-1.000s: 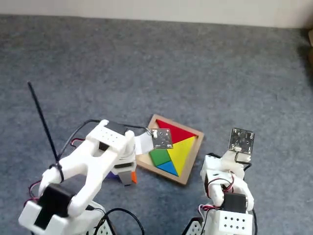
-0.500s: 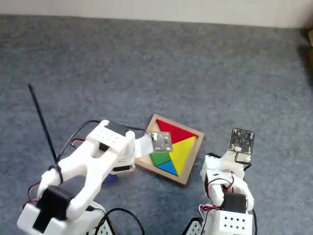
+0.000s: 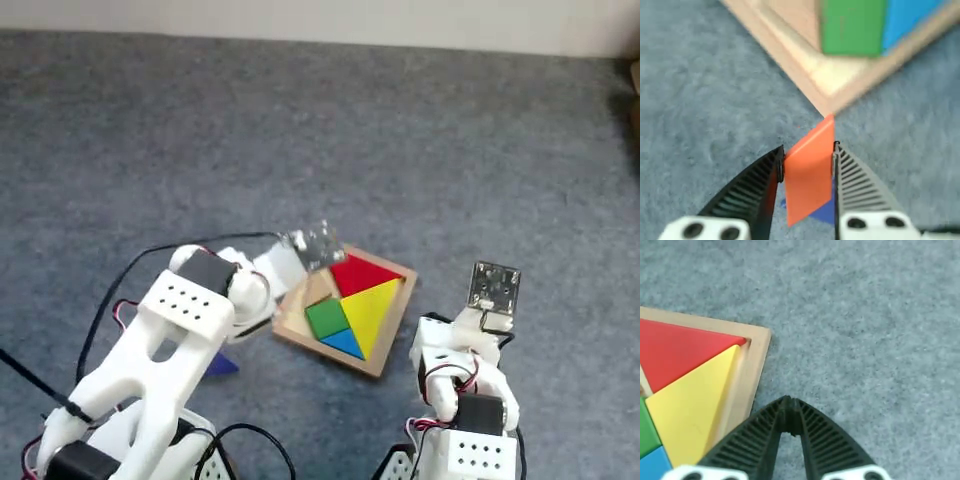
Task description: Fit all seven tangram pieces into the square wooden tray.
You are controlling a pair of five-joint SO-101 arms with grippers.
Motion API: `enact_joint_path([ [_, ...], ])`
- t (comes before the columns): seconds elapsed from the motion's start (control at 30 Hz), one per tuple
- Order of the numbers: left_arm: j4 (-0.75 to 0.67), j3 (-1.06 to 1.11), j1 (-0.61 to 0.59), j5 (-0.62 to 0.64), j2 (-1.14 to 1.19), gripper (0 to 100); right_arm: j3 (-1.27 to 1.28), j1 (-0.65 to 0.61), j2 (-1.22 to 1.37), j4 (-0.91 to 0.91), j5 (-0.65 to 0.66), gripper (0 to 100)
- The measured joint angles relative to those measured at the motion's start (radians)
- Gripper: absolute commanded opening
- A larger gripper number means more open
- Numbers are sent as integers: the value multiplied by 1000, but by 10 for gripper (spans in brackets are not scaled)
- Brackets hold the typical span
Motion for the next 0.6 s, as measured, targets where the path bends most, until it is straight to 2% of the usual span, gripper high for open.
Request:
enact_joint_path([
  [0.23, -81, -87, -2, 249, 23, 66, 0, 0, 0, 0, 0, 4],
  [0.6, -94, -430, -2, 485, 482, 66, 0, 0, 0, 0, 0, 4],
])
